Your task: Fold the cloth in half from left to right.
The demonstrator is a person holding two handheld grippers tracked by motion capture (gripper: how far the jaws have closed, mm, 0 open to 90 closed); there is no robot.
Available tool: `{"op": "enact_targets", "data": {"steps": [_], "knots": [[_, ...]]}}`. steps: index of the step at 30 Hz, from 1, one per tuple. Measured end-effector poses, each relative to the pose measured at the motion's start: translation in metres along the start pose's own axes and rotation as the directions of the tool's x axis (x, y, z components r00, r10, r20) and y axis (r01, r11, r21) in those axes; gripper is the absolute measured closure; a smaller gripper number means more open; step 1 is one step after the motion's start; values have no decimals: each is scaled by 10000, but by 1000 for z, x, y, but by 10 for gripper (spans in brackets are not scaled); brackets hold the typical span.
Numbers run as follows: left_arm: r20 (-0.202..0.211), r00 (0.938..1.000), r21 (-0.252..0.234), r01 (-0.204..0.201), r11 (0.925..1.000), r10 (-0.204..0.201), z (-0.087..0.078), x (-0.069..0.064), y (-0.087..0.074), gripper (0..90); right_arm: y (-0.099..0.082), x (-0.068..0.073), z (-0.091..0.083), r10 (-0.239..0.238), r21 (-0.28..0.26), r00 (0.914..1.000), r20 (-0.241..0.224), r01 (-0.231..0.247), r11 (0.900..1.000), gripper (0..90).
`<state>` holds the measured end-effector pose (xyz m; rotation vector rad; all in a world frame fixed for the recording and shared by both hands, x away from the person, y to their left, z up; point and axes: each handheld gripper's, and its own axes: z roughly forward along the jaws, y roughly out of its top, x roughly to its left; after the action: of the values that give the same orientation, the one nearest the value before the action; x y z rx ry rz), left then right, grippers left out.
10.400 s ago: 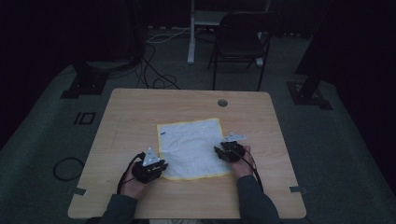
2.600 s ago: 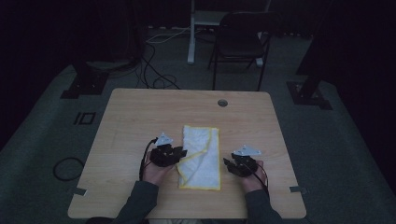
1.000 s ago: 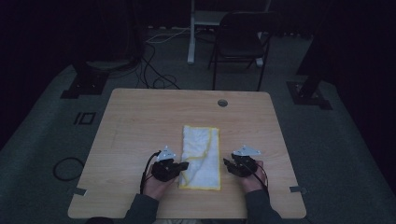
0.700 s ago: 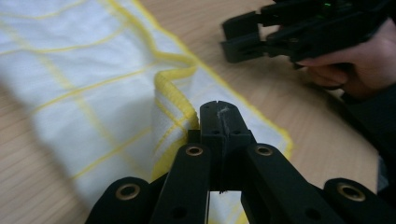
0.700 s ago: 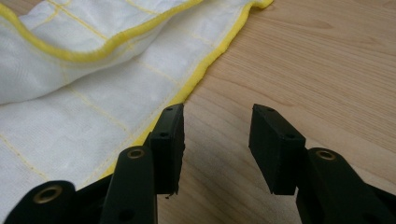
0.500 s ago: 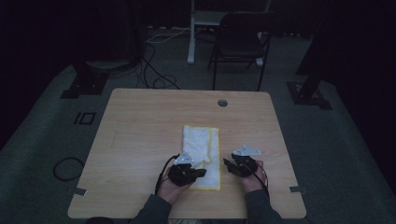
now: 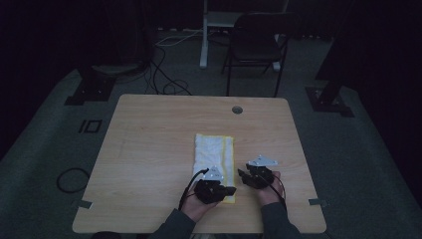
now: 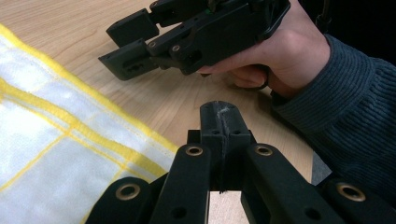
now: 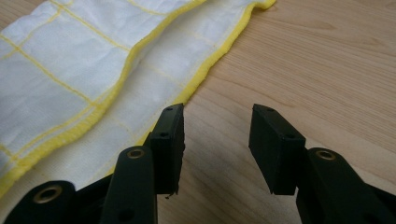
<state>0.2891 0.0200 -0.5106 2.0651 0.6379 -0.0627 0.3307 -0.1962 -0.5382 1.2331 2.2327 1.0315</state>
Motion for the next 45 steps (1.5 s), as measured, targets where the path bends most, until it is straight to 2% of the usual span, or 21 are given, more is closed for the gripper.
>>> {"op": "enact_targets", "data": {"steps": [3, 4, 5, 7, 8, 9, 10, 11, 15, 16, 18, 20, 22, 23, 25, 29, 30, 34, 38, 45], "knots": [[-336, 9994, 85, 50, 10000, -47, 0, 3, -2, 900, 0, 0, 0, -7, 5, 10000, -10, 7, 10000, 553], [-578, 9983, 157, 104, 9998, -95, 1, 5, -3, 893, 0, 0, 0, -10, 9, 10000, -11, 10, 10000, 553], [-770, 9970, 229, 84, 9997, -66, 1, 6, -4, 820, 0, 0, 0, -11, 13, 10000, -16, 11, 10000, 553], [-1203, 9927, 414, 20, 9991, 30, 3, 8, -7, 748, 0, 1, 1, -19, 8, 10000, -23, 19, 10000, 553], [-1203, 9927, 414, 20, 9991, 30, 3, 8, -7, 708, 1, 1, 1, -15, 4, 10000, -23, 15, 10000, 553], [-1597, 9871, 574, -32, 9983, 123, 4, 8, -10, 661, 1, 2, 1, -21, -11, 10000, -25, 21, 10000, 553], [-1597, 9871, 574, -32, 9983, 123, 4, 8, -10, 636, 1, 2, 1, -21, -11, 10000, -25, 21, 10000, 553], [-2077, 9773, 821, -259, 9963, 425, 8, 5, -13, 602, 2, 3, 2, -42, -5, 10000, -45, 42, 10000, 552], [-2681, 9612, 1155, -347, 9927, 648, 15, 3, -17, 538, 3, 4, 3, -124, -18, 9999, -56, 124, 9999, 552], [-2681, 9612, 1155, -347, 9927, 648, 15, 3, -17, 525, 3, 4, 3, -124, -27, 9999, -61, 124, 9999, 552], [-2825, 9567, 1333, -334, 9905, 702, 19, 4, -19, 523, 3, 4, 3, -119, -42, 9999, -58, 118, 9999, 552], [-2904, 9537, 1369, -394, 9898, 781, 19, 5, -19, 594, 3, 4, 2, -90, -37, 9999, -49, 90, 10000, 552], [-2894, 9542, 1383, -366, 9897, 757, 19, 6, -19, 705, 3, 4, 2, -79, -40, 10000, -48, 79, 10000, 552], [-2797, 9585, 1285, -194, 9915, 550, 16, 8, -18, 790, 3, 4, 2, -68, -47, 10000, -47, 68, 10000, 552], [-2733, 9600, 1362, -245, 9904, 613, 15, 10, -17, 856, 3, 4, 2, -65, -50, 10000, -49, 65, 10000, 552], [-2540, 9658, 1214, -212, 9924, 517, 12, 9, -14, 879, 3, 4, 3, -67, -45, 10000, -44, 67, 10000, 551], [-2396, 9697, 1053, -233, 9942, 481, 11, 7, -13, 880, 3, 4, 3, -54, -43, 10000, -45, 54, 10000, 551], [-2099, 9767, 628, -330, 9975, 455, 7, 3, -7, 881, 3, 4, 3, -62, -29, 10000, -45, 62, 10000, 551], [-1941, 9799, 549, -359, 9978, 459, 9, 1, -3, 881, 3, 4, 4, -89, 20, 9999, -60, 89, 10000, 551], [-1817, 9828, 561, -237, 9981, 335, 17, 4, -7, 880, 2, 7, 10, -286, 274, 9995, -121, 290, 9992, 561]]}}
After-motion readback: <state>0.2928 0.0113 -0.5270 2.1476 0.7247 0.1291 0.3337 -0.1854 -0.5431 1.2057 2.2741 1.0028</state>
